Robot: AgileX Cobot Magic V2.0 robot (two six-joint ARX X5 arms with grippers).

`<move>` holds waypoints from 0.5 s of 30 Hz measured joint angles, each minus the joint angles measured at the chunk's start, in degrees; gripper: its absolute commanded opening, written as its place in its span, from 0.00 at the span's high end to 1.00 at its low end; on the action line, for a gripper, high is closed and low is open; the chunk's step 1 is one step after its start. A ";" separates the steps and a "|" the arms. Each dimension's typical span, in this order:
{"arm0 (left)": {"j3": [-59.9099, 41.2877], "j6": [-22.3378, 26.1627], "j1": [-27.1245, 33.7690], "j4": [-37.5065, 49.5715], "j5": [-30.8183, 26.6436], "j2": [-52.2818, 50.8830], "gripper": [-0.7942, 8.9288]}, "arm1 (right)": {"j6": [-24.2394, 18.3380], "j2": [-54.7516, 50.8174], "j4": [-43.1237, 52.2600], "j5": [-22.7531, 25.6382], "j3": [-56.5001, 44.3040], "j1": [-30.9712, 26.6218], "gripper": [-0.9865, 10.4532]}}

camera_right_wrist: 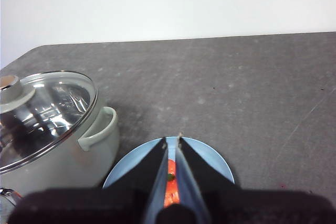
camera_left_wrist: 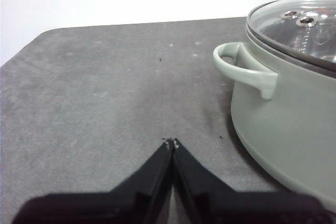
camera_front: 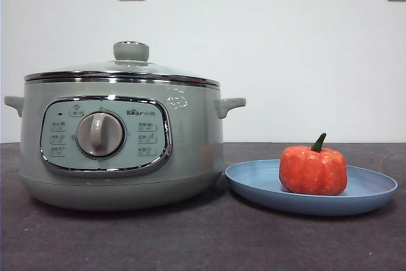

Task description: Take the pumpkin out from the steamer,put the pumpkin in the blue plate,close the lid

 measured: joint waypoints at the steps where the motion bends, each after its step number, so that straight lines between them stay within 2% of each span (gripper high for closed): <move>1: 0.00 -0.02 0.00 0.00 0.00 0.02 0.92 | 0.00 0.00 -0.02 0.00 0.00 0.00 0.89; 15: 0.00 -0.02 0.00 -0.02 0.00 0.00 0.92 | 0.00 0.00 -0.39 0.00 0.00 0.00 0.89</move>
